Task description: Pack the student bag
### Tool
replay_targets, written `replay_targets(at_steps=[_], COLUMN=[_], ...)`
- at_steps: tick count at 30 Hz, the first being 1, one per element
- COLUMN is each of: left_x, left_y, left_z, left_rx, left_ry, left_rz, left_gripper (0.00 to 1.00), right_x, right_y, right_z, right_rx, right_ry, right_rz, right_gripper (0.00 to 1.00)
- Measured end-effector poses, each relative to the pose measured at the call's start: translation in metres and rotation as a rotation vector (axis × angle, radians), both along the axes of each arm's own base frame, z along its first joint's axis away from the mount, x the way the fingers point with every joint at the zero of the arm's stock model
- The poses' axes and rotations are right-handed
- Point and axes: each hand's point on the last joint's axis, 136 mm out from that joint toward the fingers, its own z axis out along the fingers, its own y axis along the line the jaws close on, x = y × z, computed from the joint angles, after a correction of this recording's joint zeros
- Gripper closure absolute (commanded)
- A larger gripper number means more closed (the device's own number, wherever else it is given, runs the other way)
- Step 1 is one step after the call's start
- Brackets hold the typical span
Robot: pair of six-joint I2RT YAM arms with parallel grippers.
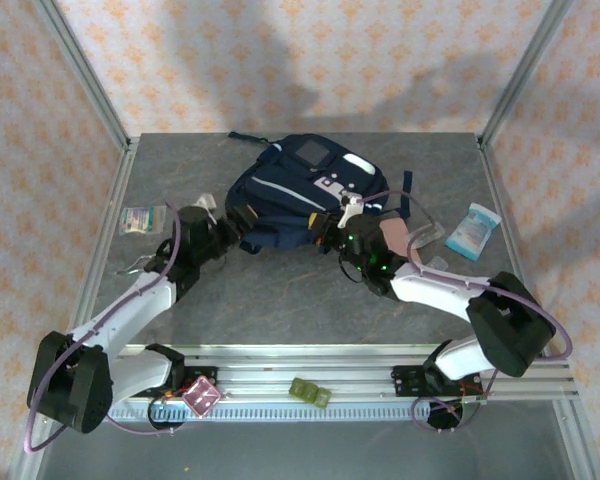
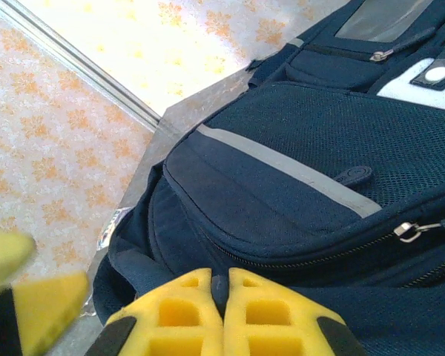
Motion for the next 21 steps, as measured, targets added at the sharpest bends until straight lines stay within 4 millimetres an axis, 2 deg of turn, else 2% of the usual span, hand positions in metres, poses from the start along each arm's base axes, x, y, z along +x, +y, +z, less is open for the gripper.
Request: replay_targets(at_steps=[2, 4, 8, 12, 14, 15, 16, 19, 20, 21], left_x=[-0.017, -0.028, -0.026, -0.012, -0.004, 0.0, 0.004, 0.016, 0.019, 0.023], left_y=[-0.011, -0.023, -0.038, -0.052, -0.06, -0.063, -0.066, -0.074, -0.076, -0.08], left_z=[-0.023, -0.033, -0.019, 0.0, 0.002, 0.001, -0.001, -0.013, -0.017, -0.022], left_rx=[-0.014, -0.028, -0.072, -0.109, -0.121, -0.121, -0.12, -0.119, -0.121, -0.127], left_ry=[0.065, 0.107, 0.069, 0.013, -0.004, -0.01, -0.009, 0.016, 0.029, 0.044], left_rz=[-0.015, -0.027, -0.02, -0.008, -0.005, 0.0, 0.003, 0.018, 0.018, 0.018], left_gripper=[0.21, 0.17, 0.13, 0.11, 0.11, 0.04, 0.02, 0.08, 0.12, 0.2], right_x=[0.0, 0.0, -0.002, -0.008, -0.011, -0.013, -0.014, -0.02, -0.022, -0.024], right_y=[0.001, 0.002, 0.007, 0.018, 0.023, 0.025, 0.026, 0.028, 0.028, 0.028], right_z=[0.0, 0.0, -0.001, -0.005, -0.005, -0.006, -0.007, -0.014, -0.017, -0.02], right_rx=[0.001, 0.005, 0.007, 0.005, 0.01, 0.011, 0.013, 0.004, -0.002, -0.011], right_ry=[0.0, -0.004, -0.006, -0.004, -0.008, -0.01, -0.011, -0.003, 0.0, 0.001], right_rz=[0.003, 0.005, 0.018, 0.046, 0.06, 0.066, 0.07, 0.082, 0.085, 0.09], right_gripper=[1.0, 1.0, 1.0, 1.0, 1.0, 1.0, 1.0, 1.0, 1.0, 1.0])
